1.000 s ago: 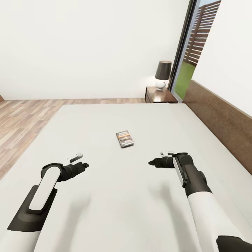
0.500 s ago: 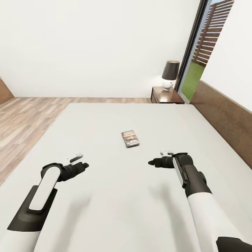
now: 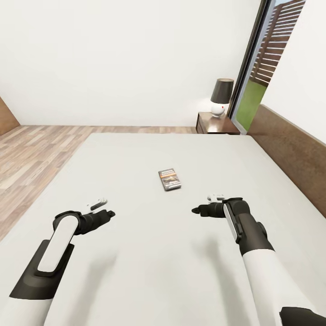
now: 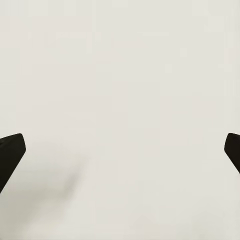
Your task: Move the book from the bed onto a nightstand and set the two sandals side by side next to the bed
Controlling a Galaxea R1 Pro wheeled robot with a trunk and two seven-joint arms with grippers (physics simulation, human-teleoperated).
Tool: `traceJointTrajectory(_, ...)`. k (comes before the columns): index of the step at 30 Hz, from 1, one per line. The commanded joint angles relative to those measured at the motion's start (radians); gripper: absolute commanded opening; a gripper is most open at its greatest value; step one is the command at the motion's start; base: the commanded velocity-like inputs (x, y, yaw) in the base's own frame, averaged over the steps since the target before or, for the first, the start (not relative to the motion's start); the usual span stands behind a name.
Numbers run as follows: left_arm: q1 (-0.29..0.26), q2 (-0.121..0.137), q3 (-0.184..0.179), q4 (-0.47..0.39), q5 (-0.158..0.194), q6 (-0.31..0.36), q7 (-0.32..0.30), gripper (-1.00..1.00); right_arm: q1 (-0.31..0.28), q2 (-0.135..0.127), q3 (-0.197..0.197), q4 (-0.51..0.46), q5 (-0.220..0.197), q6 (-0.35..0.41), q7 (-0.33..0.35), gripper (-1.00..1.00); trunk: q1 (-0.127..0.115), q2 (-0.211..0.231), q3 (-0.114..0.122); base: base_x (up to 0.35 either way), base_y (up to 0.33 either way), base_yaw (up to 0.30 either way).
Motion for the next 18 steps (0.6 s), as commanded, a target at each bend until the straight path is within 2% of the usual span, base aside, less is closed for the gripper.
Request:
traceJointTrajectory(1,-0.001,0.001,-0.002,-0.001,0.01,0.001,0.01,1.0,-0.001,0.001,-0.003,-0.001,0.011,0.003,0.01,1.0,0.0,0.0,-0.001,0.0,0.0,0.005)
traceJointTrajectory(8,-0.001,-0.003,-0.001,-0.001,0.011,0.001,0.009,1.0,-0.001,0.001,-0.004,-0.001,0.011,0.003,0.009,1.0,0.0,0.0,-0.001,0.0,0.0,0.003)
traceJointTrajectory(13,-0.002,-0.004,0.001,-0.001,0.011,0.003,0.007,1.0,-0.001,0.001,-0.004,-0.002,0.011,0.003,0.009,1.0,-0.019,0.035,0.015,0.0,0.0,0.001)
traceJointTrajectory(18,-0.002,-0.004,0.0,-0.001,0.009,0.002,0.007,1.0,-0.001,0.002,-0.003,-0.005,0.011,0.003,0.009,1.0,-0.019,0.035,0.015,0.0,0.0,0.0)
